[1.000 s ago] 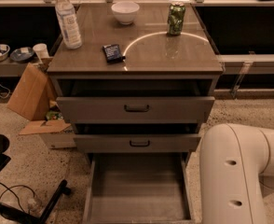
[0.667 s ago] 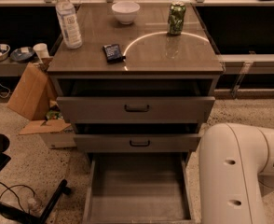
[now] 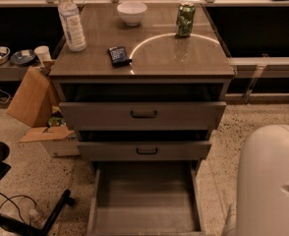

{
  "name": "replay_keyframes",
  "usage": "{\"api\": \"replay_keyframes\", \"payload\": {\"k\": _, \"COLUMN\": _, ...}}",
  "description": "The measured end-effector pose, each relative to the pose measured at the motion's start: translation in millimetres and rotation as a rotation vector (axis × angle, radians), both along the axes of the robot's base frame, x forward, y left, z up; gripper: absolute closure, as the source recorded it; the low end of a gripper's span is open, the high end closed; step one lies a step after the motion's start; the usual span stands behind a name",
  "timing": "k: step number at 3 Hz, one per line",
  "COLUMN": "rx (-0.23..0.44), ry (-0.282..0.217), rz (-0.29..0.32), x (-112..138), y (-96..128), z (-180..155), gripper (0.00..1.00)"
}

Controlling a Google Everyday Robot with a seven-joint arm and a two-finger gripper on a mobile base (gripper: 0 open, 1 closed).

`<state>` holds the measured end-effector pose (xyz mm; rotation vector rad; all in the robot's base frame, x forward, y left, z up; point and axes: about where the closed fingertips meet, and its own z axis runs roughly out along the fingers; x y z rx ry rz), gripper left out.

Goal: Open bottom drawer

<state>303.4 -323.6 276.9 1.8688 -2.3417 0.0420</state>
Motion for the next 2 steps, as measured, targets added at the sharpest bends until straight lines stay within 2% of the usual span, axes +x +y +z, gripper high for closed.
{"api": "replay_keyframes", "payload": {"k": 1, "rx": 0.023, "ry": -0.016, "rz": 0.044, "x": -33, "y": -4, "z": 62, "gripper": 0.0}}
{"api": "replay_keyframes", "payload": {"k": 2, "rx": 0.046, "ry": -0.096, "rz": 0.088, "x": -41, "y": -6, "z": 143, "gripper": 0.0}}
